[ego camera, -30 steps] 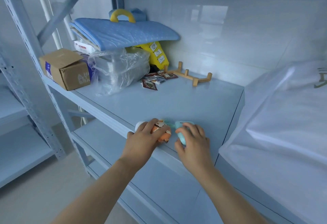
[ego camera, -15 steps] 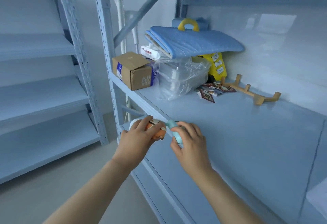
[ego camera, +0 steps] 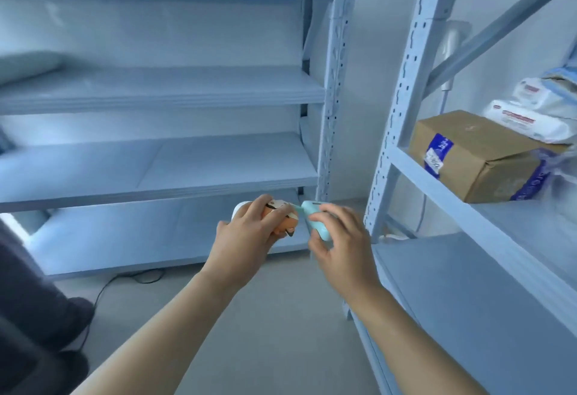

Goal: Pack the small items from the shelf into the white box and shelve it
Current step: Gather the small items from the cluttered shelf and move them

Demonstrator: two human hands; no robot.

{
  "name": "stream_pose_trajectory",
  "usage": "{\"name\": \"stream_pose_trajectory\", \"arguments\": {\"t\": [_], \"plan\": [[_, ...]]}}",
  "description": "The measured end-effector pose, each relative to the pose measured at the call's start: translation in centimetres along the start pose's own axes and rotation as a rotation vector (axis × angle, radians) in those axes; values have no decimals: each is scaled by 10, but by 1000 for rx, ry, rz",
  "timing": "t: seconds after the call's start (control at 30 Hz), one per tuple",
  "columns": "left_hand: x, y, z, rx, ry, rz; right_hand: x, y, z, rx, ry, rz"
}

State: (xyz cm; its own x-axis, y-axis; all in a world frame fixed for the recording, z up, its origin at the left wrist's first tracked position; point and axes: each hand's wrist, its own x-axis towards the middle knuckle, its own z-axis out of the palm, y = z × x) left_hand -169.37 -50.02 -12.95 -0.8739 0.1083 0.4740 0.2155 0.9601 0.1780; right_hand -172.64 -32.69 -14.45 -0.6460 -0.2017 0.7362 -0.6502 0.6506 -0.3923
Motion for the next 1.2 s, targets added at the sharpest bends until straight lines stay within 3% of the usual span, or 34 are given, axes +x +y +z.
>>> {"name": "stream_pose_trajectory", "arguments": {"t": [0.17, 0.37, 0.77, 1.2], "plan": [[11, -85, -10, 31, 51, -159, 50, -28, 89, 88, -47, -90], [56, -178, -4, 108, 94, -230, 120, -35, 187, 153, -78, -140], [228, -345, -12, 274, 163, -72, 319, -2, 342, 268, -13, -333], [349, -546, 10, 269, 219, -103, 468, -17, 534, 308, -15, -369]]}}
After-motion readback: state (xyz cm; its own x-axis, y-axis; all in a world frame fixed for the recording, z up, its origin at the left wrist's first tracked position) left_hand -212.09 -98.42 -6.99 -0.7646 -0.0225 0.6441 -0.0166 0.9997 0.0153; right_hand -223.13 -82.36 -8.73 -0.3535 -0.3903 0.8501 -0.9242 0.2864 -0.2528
